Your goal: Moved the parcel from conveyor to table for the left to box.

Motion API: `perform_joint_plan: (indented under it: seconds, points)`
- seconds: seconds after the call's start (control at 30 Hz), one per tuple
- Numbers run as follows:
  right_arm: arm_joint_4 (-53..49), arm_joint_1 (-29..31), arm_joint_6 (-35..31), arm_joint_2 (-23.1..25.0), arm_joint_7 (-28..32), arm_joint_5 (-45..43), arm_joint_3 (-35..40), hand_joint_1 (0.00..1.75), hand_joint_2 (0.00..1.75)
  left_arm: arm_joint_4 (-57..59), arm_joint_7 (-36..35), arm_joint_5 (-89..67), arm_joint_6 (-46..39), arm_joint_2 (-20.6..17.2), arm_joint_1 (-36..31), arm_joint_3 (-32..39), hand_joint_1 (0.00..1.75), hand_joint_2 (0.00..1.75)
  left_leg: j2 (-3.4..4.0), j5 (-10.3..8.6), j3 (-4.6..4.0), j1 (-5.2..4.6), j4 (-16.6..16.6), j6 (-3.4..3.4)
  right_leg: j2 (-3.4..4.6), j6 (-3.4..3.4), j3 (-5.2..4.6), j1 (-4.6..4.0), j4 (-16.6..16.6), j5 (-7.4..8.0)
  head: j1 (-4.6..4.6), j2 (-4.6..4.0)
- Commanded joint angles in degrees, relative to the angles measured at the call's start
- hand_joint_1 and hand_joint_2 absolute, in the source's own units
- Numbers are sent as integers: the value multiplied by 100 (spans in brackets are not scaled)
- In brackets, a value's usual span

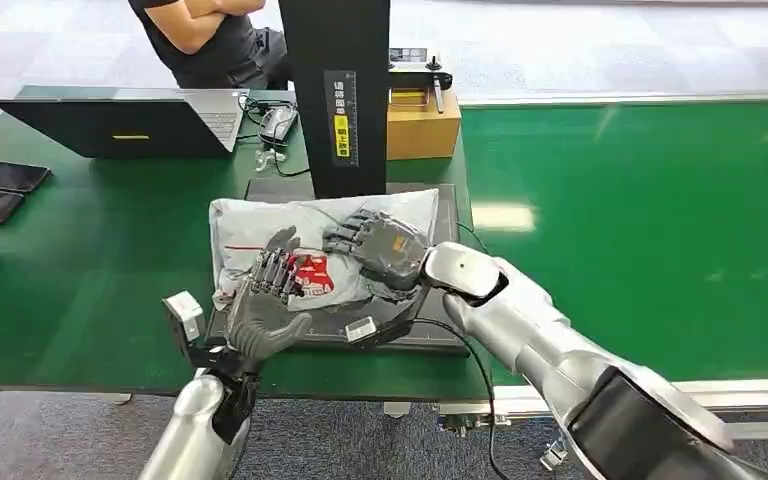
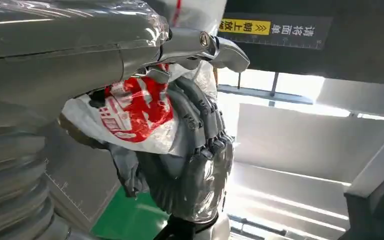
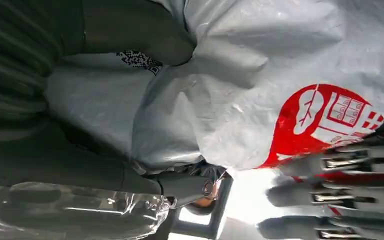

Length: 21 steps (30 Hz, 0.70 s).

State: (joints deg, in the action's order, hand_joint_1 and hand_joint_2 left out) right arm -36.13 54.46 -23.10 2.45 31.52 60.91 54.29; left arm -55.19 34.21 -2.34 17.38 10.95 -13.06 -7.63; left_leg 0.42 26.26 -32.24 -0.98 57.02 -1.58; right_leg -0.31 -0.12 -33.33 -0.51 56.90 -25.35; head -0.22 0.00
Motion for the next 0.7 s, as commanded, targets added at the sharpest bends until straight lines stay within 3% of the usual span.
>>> perform_joint_plan:
  seconds: [0.03, 0.13, 0.37, 0.5, 0.57, 0.63, 0.7]
  points:
    - [260, 221, 68, 85, 12, -59, 486, 175, 175, 481, 4, 26, 4, -144, -244, -136, 0, 175, -2, -1, 13, 4, -8, 23, 5, 9, 11, 1, -5, -1, 0, 0]
    - [520, 204, 286, 188, -97, -91, 617, 175, 175, 455, 22, 52, -39, -161, -207, -156, 0, 175, 0, 0, 7, 2, -5, 14, 5, 4, 5, 1, -3, -1, 0, 0]
    - [1308, 393, 1570, 302, -732, -84, 943, 175, 175, 340, -34, 40, -56, -192, -110, -136, 0, 175, 0, -2, 12, 3, -7, 20, 6, 5, 9, 0, -3, 0, 0, 0]
    - [1443, 475, 1699, 233, -1048, -5, 1025, 175, 175, 316, -78, 34, -54, -147, -98, -142, 0, 175, -4, -2, 10, 3, -6, 20, 4, 8, 7, 1, -3, 1, 0, 0]
    - [1351, 429, 1374, 115, -1124, -38, 942, 0, 175, 301, -116, 27, -45, -120, -104, -146, 0, 175, -12, -3, 8, 4, -5, 17, -5, 8, 9, 0, -5, 0, 2, 0]
    - [1242, 364, 938, 24, -1120, -92, 824, 0, 175, 311, -133, 25, -37, -104, -120, -150, 0, 175, -16, -5, 13, 4, -9, 20, -9, 9, 15, 0, -8, 0, 2, 0]
    - [1245, 361, 928, 15, -1118, -92, 822, 0, 175, 313, -133, 25, -40, -100, -121, -150, 0, 175, -12, -2, 5, 2, -1, 10, -8, 6, 6, 0, -2, -1, 0, 0]
